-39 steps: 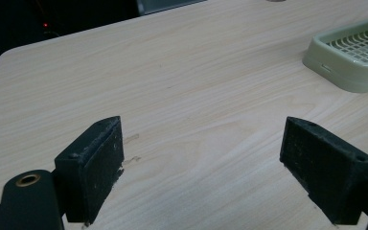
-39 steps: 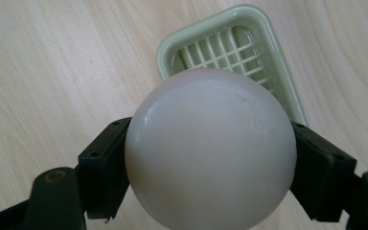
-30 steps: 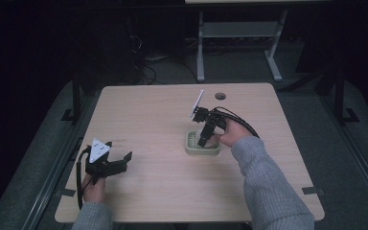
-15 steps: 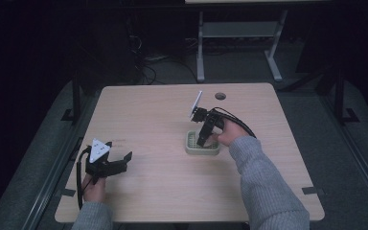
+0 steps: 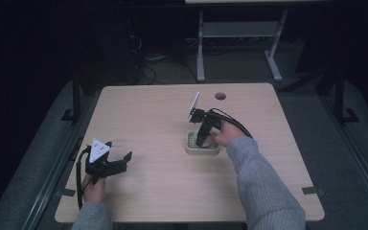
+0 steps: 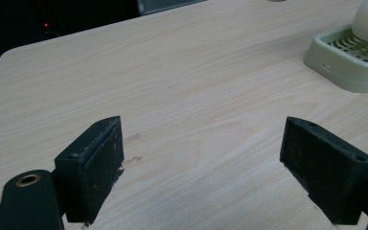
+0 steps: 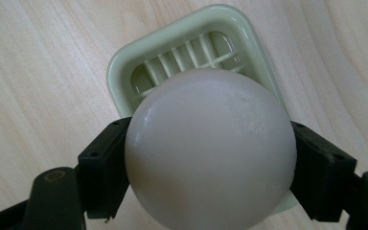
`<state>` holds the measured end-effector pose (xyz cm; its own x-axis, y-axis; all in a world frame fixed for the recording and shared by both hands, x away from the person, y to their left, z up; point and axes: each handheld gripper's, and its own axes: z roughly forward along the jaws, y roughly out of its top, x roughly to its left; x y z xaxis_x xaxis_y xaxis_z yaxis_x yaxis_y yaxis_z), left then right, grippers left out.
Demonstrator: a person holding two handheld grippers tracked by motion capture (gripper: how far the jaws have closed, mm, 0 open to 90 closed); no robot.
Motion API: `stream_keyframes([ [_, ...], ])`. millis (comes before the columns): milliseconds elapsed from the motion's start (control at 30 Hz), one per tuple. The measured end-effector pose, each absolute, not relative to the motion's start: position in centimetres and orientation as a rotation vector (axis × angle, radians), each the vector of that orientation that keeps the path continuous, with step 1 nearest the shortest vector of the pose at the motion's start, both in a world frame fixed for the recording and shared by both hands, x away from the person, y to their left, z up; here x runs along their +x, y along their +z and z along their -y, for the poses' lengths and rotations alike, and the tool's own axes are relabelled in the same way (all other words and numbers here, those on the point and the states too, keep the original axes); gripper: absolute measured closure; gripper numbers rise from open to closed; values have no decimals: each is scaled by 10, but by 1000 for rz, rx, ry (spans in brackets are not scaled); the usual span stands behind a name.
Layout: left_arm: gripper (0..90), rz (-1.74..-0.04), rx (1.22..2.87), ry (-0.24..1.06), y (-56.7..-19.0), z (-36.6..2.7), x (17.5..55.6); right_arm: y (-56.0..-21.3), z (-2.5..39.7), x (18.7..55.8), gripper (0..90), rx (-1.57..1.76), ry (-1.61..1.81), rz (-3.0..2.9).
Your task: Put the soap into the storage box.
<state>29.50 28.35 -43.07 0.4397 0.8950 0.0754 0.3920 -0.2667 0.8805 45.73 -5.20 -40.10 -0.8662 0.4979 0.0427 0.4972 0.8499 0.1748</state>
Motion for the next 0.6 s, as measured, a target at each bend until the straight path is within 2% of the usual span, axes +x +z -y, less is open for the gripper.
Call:
stream_keyframes([
  [600, 149, -1092, 1849, 748, -431, -284, 295, -409, 50, 460, 235, 784, 242, -3030],
])
